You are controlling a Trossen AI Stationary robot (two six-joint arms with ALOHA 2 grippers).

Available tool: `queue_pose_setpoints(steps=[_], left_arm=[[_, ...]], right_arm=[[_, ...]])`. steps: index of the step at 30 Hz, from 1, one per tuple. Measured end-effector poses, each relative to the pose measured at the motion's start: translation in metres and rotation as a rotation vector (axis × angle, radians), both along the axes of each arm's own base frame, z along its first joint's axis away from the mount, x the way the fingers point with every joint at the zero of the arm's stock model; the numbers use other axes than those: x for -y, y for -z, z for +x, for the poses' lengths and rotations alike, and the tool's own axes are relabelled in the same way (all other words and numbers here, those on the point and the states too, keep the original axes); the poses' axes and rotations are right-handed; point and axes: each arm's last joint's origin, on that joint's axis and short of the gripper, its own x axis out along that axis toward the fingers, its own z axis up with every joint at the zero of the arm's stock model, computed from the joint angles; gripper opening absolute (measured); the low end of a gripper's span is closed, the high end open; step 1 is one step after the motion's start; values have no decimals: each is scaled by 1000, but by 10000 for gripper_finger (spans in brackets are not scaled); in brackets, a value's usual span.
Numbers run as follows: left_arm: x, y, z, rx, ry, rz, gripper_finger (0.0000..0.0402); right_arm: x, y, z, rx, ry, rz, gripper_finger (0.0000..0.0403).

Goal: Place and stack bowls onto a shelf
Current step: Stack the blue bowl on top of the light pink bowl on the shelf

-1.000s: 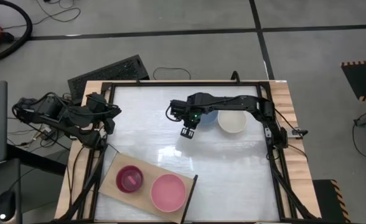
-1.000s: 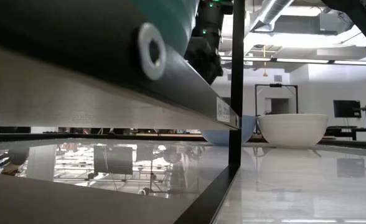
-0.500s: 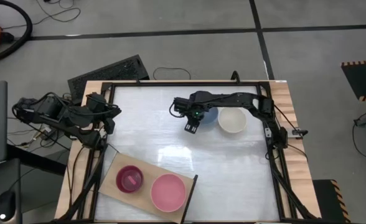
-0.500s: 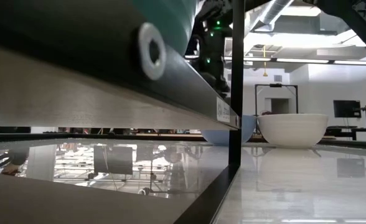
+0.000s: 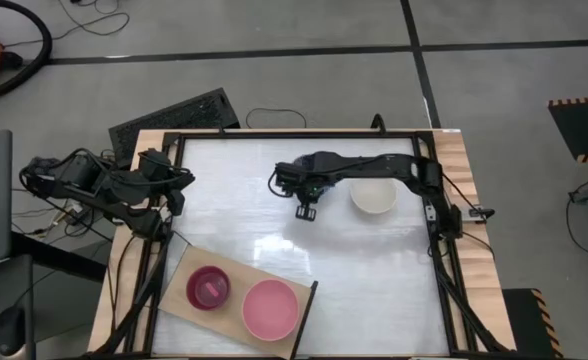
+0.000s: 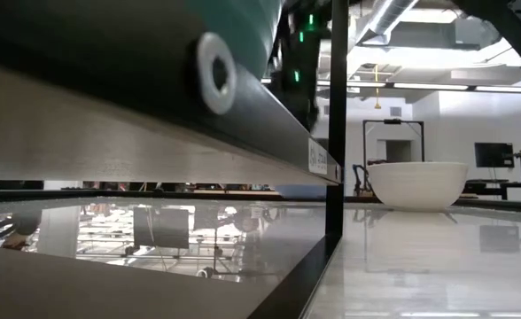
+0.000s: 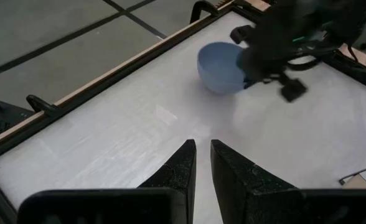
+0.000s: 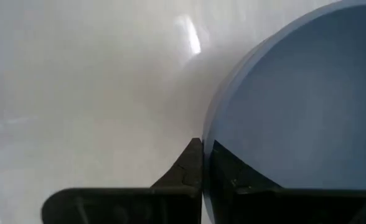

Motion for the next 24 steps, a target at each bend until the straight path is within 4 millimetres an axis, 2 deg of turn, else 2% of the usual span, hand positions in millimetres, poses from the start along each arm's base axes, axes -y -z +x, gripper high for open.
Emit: queue_pose_setpoints(steps=[6, 12, 18, 24], left_arm=[[0, 0, 0, 0, 0, 0, 34], [0, 0, 0, 3, -3, -5, 34], [0, 0, 0, 13, -15, -19, 34], [0, 0, 0, 19, -22, -29, 34]], right_arm=[[-43, -61, 8, 136, -310, -105, 27], [-104, -114, 3, 217, -886, -276, 27], [-171, -136, -8, 242, -1381, -422, 27], [-226, -138, -25, 220, -1790, -536, 27]])
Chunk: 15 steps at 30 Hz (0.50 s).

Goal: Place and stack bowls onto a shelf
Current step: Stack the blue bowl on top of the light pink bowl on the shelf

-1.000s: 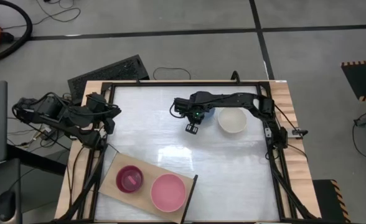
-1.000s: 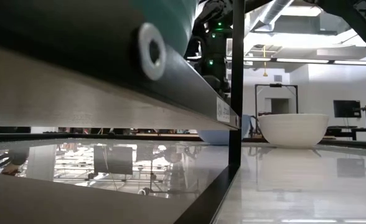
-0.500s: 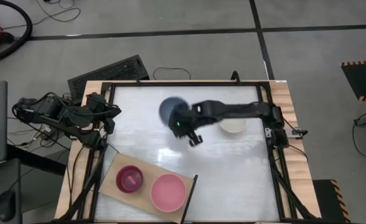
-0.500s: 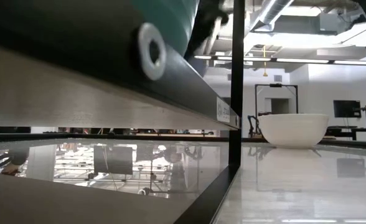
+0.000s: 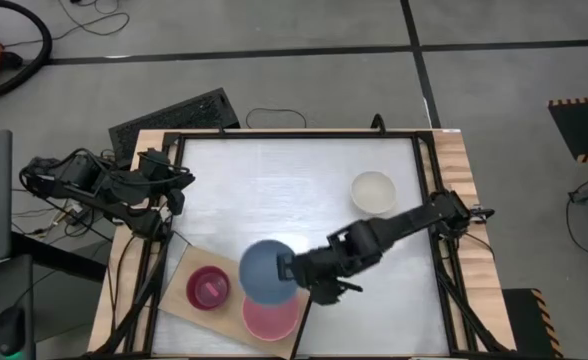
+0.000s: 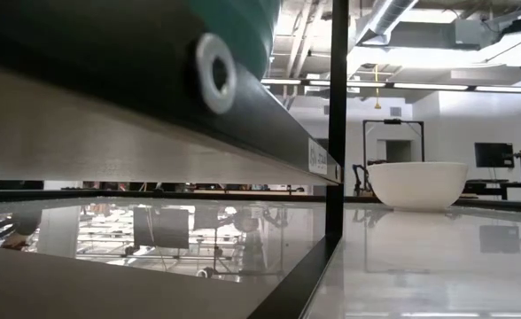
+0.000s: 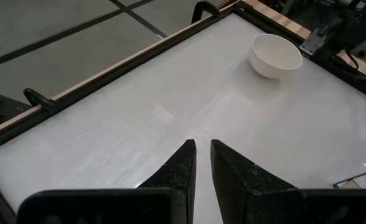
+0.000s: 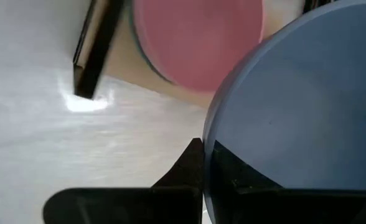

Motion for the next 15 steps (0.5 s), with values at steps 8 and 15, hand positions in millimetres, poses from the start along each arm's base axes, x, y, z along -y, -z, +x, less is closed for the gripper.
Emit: queue_pose_setpoints(steps=[8, 15], left_arm=[[0, 0, 0, 1, -2, -2, 34], [0, 0, 0, 1, -2, -2, 34]], right_arm=[[-40, -5, -10, 100, -239, -72, 27], [-40, 7, -1, 100, -264, -29, 27]])
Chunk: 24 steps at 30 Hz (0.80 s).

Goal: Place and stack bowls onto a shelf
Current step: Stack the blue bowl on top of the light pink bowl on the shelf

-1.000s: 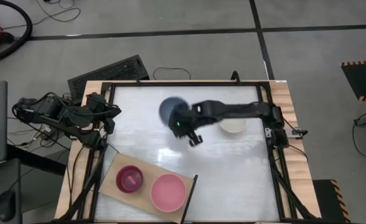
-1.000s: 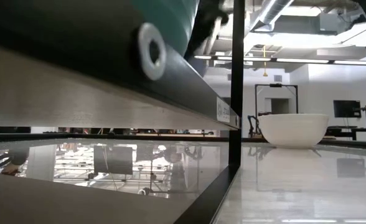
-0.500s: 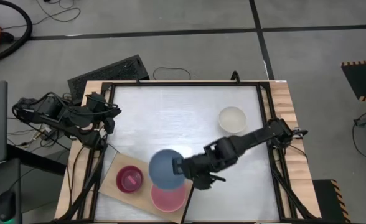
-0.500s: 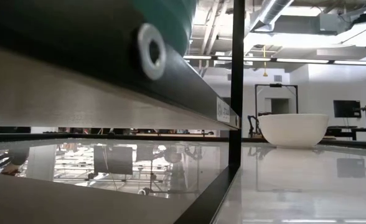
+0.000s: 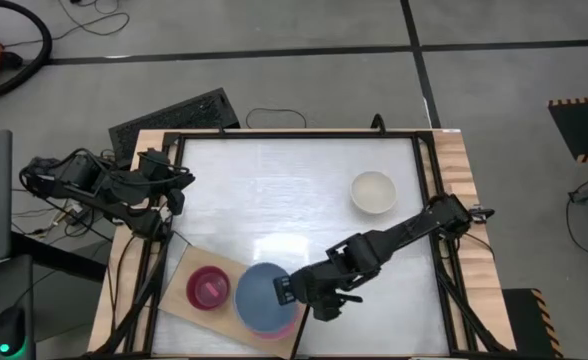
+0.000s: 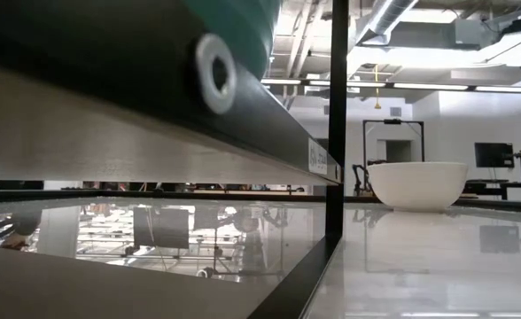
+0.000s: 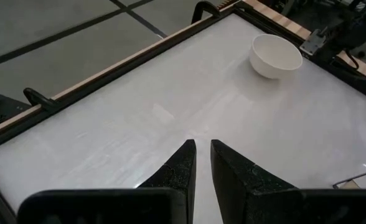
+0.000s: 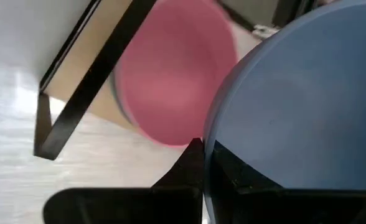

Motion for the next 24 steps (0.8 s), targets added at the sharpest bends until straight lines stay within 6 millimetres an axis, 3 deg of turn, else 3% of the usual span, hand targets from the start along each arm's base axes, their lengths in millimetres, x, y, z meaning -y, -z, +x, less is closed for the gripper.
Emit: queue_pose_setpoints(steps=[13, 24], left_arm=[[0, 0, 0, -5, 0, 1, 34], [0, 1, -1, -21, -1, 8, 34]], right_arm=[[5, 26, 3, -96, -88, -24, 27], [11, 26, 5, -127, -124, 46, 27]])
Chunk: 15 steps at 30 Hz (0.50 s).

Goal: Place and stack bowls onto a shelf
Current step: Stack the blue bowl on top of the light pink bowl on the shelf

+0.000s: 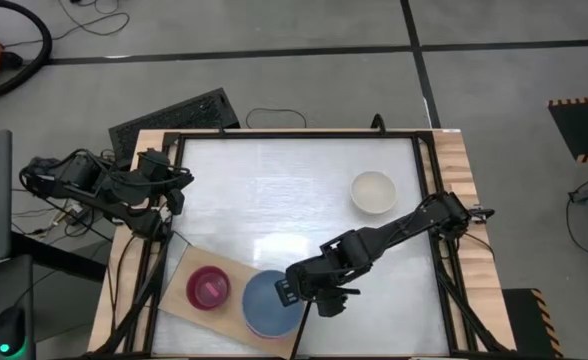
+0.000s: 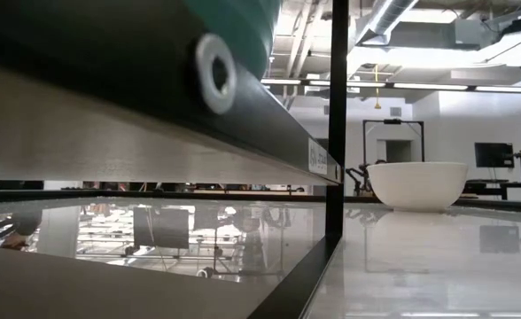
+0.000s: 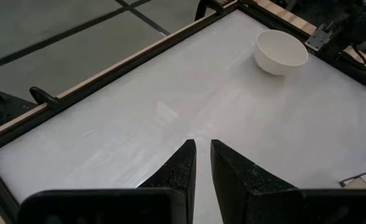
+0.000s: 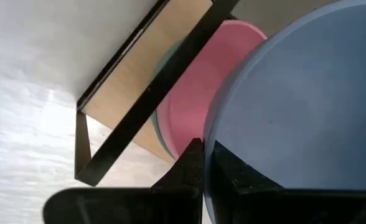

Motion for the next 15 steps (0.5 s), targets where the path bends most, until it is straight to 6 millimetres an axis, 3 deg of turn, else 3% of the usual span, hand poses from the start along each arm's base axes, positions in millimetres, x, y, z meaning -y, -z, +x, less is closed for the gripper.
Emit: queue_pose_setpoints(steps=[15], left_arm=[[0, 0, 0, 3, -11, 11, 34]], right_arm=[[14, 0, 5, -23, -44, 43, 27]])
